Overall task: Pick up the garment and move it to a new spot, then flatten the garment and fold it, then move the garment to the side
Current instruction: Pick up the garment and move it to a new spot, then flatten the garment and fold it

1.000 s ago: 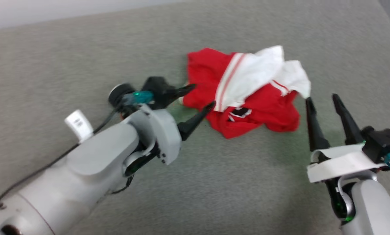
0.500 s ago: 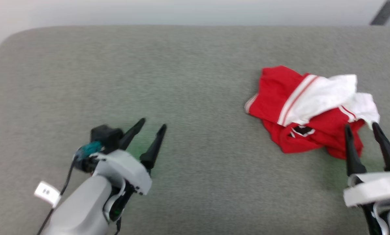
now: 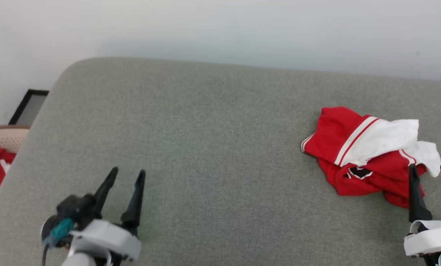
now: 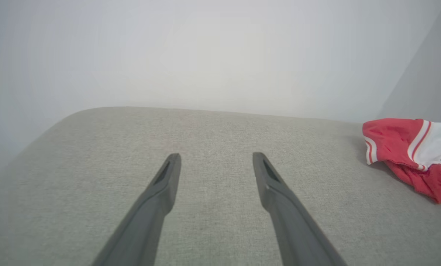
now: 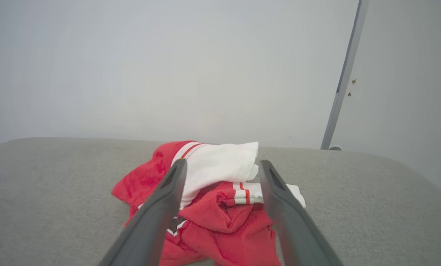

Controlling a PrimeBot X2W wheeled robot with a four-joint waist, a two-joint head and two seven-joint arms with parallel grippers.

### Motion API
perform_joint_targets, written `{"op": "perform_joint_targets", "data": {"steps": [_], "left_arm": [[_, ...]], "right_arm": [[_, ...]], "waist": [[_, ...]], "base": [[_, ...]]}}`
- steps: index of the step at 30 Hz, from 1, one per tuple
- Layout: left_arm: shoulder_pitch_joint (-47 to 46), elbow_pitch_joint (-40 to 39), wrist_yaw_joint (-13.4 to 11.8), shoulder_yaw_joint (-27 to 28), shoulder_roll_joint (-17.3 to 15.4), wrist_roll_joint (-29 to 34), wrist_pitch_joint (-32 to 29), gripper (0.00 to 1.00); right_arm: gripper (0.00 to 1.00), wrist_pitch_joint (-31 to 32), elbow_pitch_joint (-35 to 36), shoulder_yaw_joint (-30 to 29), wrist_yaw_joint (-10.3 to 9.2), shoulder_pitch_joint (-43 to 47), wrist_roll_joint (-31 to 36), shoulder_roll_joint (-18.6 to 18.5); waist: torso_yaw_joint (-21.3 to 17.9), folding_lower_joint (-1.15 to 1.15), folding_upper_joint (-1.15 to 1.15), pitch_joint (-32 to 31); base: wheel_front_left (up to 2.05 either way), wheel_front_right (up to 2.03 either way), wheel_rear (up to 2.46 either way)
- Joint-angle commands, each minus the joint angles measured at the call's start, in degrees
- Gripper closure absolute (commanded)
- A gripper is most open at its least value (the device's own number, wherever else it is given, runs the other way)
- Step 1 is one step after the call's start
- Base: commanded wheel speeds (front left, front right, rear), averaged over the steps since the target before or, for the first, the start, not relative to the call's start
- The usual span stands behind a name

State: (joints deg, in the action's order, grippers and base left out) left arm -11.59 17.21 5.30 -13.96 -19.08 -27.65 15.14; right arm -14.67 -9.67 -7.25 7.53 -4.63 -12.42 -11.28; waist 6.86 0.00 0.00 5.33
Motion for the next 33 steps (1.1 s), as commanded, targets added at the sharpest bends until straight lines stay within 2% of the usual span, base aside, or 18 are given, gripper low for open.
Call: {"op": "perform_joint_targets", "data": {"steps": [1, 6, 12, 21, 33], "left_arm": [[2.23, -1.26, 0.03, 1.54, 0.46, 1.93, -0.01, 0.0], [6.63, -5.77, 0.43, 7.06, 2.47, 5.78, -0.01, 0.0], [8.86, -8.17, 1.28, 10.05, 4.54, 9.08, -0.01, 0.0], [8.96, -7.1, 1.98, 11.41, 6.19, 10.82, -0.01, 0.0], [7.36, -7.07, 2.2, 10.76, 6.02, 12.33, -0.01, 0.0]], "right_arm": [[0.0, -0.1, 0.56, -0.27, -0.08, 0.61, -0.28, 0.37], [0.0, -0.19, 2.47, -0.56, -0.08, 0.19, -0.73, 1.08], [0.0, -0.33, 3.56, -1.0, -0.08, 0.88, -0.94, 1.94], [0.0, -0.41, 3.56, -0.96, -0.08, -0.08, -0.64, 2.36], [0.0, -0.5, 3.16, -0.26, -0.08, -1.41, -0.99, 2.71]], "waist": [[-0.75, 0.0, 0.0, -1.68], [-2.22, 0.0, 0.0, -2.56], [-2.9, 0.0, 0.0, -1.84], [-3.43, 0.0, 0.0, -0.8], [-4.66, 0.0, 0.0, 0.39]], "base": [[0.0, 0.0, 0.0], [0.0, 0.0, 0.0], [0.0, 0.0, 0.0], [0.0, 0.0, 0.0], [0.0, 0.0, 0.0]]}}
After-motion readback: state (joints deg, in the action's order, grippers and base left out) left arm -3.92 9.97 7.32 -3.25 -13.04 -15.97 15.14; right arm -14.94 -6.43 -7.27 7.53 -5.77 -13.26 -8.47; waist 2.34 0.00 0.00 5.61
